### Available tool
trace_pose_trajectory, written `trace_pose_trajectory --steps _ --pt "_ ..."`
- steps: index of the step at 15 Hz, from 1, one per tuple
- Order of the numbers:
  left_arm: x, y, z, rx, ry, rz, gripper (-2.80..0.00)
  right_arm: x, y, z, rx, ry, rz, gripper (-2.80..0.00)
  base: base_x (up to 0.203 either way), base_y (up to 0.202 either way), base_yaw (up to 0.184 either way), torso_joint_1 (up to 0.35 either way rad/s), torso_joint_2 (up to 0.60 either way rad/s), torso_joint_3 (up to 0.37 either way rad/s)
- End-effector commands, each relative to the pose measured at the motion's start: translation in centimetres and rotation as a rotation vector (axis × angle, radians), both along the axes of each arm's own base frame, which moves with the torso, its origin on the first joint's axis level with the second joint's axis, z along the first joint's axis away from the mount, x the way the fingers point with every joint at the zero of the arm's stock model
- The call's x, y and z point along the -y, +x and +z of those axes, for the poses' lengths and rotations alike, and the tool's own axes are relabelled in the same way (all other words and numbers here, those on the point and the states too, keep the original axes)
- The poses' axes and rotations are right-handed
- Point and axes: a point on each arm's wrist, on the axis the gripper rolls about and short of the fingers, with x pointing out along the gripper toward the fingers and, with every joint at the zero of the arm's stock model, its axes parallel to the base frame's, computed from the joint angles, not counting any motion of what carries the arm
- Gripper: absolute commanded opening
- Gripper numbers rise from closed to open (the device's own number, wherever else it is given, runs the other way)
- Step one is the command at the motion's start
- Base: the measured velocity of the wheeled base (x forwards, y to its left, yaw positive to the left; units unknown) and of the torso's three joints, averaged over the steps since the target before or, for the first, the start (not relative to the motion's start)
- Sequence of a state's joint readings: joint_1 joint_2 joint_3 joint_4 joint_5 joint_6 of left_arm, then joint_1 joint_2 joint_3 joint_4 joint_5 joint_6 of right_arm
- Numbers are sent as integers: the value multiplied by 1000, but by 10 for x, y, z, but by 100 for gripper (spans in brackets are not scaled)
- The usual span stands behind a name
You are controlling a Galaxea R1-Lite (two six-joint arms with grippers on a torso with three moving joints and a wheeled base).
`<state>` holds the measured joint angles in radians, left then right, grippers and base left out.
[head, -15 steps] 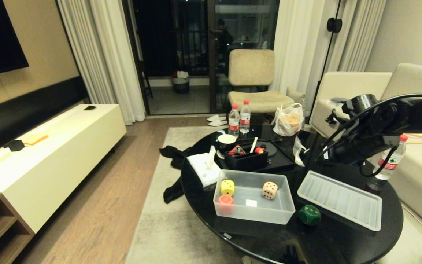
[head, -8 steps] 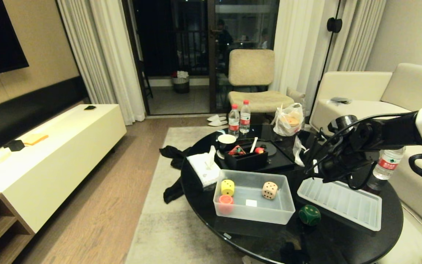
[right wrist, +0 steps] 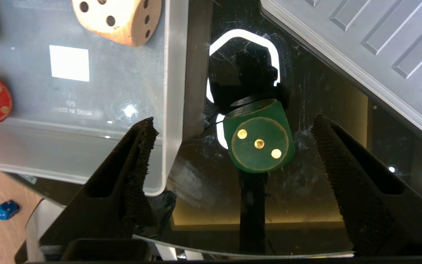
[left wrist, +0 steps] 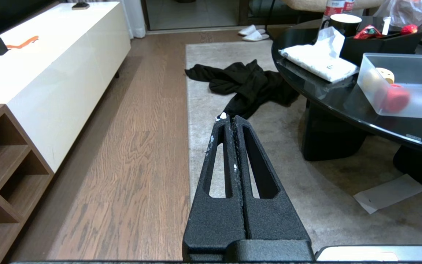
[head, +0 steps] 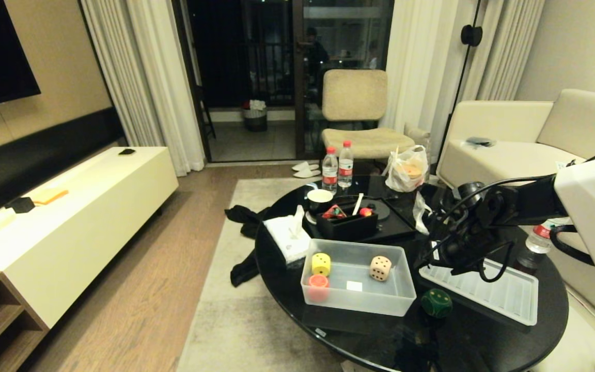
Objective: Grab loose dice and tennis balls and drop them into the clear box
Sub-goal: Pick up toys out of the box
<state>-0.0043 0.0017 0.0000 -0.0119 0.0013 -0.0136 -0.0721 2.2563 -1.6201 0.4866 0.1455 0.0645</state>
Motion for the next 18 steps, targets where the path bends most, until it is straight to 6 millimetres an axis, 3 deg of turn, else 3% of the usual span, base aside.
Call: trace_pose_trajectory --steps 1,5,18 --pt "0 0 0 -1 0 0 -280 0 0 -6 5 -7 2 0 0 0 0 0 0 0" --pt "0 0 0 -1 0 0 -280 1 -1 -13 9 -100 48 0 0 0 0 0 0 0" --pt "0 0 0 -1 0 0 -280 2 0 -35 -26 -106 70 0 0 0 0 0 0 0"
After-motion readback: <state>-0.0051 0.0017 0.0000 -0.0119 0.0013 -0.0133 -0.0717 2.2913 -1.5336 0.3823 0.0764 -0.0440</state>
